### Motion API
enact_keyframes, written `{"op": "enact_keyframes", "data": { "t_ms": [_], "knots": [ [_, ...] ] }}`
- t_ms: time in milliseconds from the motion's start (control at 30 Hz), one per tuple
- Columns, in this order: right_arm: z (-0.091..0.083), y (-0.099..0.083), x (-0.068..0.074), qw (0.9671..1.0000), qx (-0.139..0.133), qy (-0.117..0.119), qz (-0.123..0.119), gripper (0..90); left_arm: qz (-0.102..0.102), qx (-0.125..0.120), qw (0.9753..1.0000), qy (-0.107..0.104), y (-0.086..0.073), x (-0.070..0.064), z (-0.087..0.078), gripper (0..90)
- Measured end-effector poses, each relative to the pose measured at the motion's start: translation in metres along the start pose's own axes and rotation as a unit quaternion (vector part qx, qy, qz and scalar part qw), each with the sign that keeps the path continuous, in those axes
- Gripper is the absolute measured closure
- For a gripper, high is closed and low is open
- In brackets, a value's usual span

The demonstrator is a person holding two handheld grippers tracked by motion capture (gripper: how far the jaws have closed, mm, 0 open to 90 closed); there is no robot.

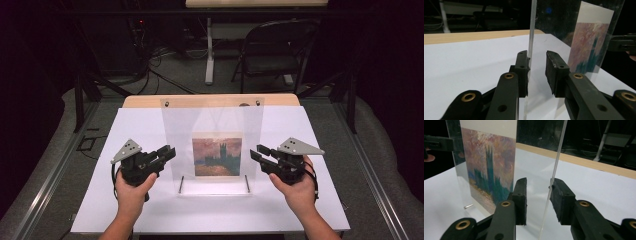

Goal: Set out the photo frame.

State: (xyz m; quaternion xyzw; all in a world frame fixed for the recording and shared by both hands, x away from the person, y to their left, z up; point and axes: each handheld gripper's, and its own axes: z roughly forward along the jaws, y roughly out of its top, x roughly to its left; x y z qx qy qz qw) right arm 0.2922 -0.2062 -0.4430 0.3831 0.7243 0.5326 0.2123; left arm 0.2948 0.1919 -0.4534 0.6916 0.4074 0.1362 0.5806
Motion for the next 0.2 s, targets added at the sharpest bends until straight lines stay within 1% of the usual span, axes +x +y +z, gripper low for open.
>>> {"op": "enact_keyframes", "data": {
  "t_ms": [33,67,100,167,200],
  "knots": [
    [0.0,0.0,0.0,1.0,0.0,0.0,0.0,65.3,0.0,0.0,1.0,0.0,0.0,0.0,0.0,70.2],
    [-0.001,-0.001,0.0,1.0,0.001,0.003,-0.004,63.8,-0.001,-0.002,1.0,-0.005,-0.002,-0.001,-0.002,70.2],
    [-0.005,-0.005,0.003,0.9999,-0.004,0.013,0.002,62.4,-0.002,-0.003,0.9999,-0.01,-0.005,-0.003,-0.005,68.0],
    [-0.005,-0.006,0.005,0.9998,-0.004,0.016,0.005,60.9,0.0,-0.001,0.9999,-0.011,-0.006,-0.003,-0.006,67.4],
    [-0.004,-0.012,0.005,0.9997,-0.005,0.023,0.003,59.3,0.001,0.001,1.0,-0.009,-0.007,-0.005,-0.006,65.6]
  ]
}}
